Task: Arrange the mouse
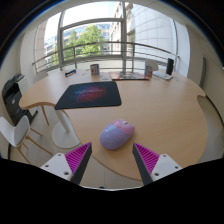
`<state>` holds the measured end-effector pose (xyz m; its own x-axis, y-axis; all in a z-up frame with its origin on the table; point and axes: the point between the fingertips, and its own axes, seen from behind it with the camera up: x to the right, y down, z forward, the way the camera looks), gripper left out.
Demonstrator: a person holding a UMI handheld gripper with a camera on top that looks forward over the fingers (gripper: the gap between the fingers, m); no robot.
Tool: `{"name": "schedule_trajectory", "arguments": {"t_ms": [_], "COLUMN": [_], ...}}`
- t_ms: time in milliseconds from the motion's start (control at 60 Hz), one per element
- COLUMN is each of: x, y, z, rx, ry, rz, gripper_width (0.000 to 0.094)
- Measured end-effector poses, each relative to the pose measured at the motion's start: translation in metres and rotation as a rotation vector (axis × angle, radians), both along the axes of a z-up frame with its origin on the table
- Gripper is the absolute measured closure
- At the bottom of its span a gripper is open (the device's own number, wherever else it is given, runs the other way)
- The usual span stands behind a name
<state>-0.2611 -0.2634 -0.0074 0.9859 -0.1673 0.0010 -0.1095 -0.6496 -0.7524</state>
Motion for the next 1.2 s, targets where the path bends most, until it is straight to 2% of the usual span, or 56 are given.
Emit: {"name": "schedule_trajectory", "arguments": {"t_ms": [267,367,417,483,700,767,833,983,1150,1200], "x": [0.004,0.002,-0.004,-0.008,-0.009,-0.01,-0.006,-0.001,-0.008,-0.011], "y": [0.064,0.081,0.086,0.09,0.09,0.087,0.082,0.104,0.182,0.213], "z": [-0.01,-0.013,-0.012,-0.012,-0.011,-0.004,0.022,0.116,0.207,0.209], "rx": [-0.015,-0.025,-0.02,-0.021,-0.061,-0.066,-0.042,0.11,0.273,0.286], "ry": [0.034,-0.012,-0.024,-0.028,-0.037,-0.051,-0.08,-0.079,-0.1,-0.095], "rz": [-0.018,-0.013,0.003,0.005,-0.029,-0.04,-0.064,-0.128,-0.106,-0.087], "gripper_width": [0.0115,0.023,0.0368,0.0371,0.0491,0.049,0.0489,0.0492,0.0491,0.0491]}}
